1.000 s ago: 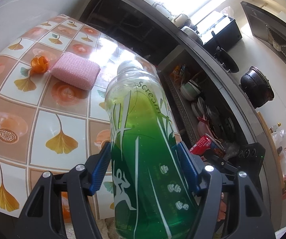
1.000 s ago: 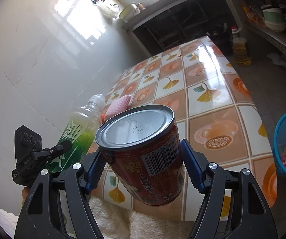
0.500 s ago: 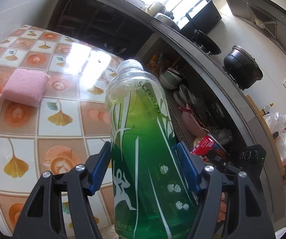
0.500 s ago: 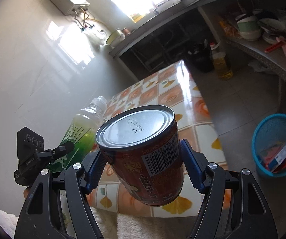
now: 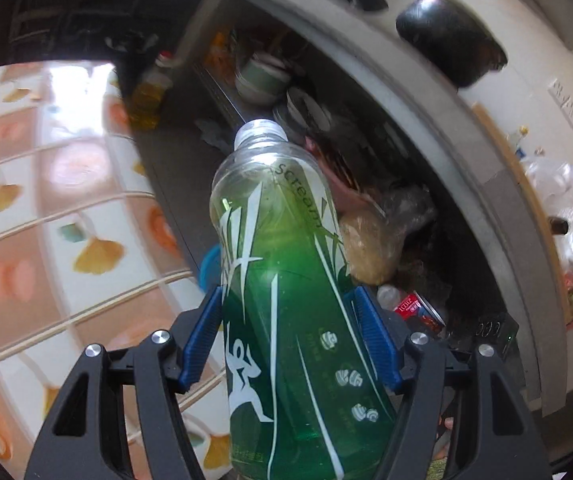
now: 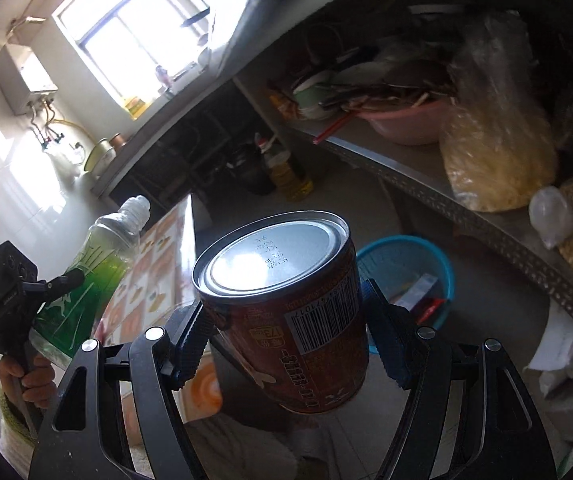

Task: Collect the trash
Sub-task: 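Carry the bottle and can to the blue wastebasket and open both tools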

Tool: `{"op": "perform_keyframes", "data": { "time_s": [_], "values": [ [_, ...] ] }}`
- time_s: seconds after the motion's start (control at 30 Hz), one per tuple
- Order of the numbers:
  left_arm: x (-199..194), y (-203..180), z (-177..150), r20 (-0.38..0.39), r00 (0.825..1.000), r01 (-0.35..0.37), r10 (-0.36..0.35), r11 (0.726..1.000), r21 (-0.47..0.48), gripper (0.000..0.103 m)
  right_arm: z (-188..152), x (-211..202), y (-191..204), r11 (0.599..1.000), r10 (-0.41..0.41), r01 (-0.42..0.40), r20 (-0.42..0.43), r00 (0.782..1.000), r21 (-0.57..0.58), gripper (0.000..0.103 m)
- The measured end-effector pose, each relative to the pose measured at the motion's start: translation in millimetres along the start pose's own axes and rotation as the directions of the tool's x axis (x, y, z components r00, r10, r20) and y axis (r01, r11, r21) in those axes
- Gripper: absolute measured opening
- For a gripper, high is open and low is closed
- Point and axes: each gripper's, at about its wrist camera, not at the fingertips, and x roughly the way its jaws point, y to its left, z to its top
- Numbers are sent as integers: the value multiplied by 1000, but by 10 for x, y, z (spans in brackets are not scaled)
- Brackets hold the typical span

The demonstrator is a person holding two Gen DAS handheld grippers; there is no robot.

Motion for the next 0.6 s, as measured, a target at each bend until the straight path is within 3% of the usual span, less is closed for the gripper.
{"op": "perform_keyframes", "data": {
  "time_s": [0.1, 0.17, 0.37, 0.53, 0.6],
  "values": [
    [516, -103, 134, -120, 992, -37, 41, 999, 30, 65, -61, 189, -244, 998, -16, 18, -39, 999, 61, 68],
    [924, -162, 214, -204, 977, -48, 57, 998, 47, 65, -90, 349, -376, 995, -22, 28, -69, 997, 100, 68],
    [2012, -219, 365, -398, 907, -110, 140, 989, 99, 65, -113, 931, -802, 969, -9, 45, -146, 989, 243, 68],
    [2804, -166, 432, -493, 847, -150, 196, 980, 132, 65, -99, 1430, -1230, 915, 17, 62, -192, 981, 398, 68],
    [3075, -140, 441, -510, 832, -165, 216, 976, 144, 65, -110, 1640, -1404, 885, 20, 82, -215, 977, 458, 68]
  ]
}}
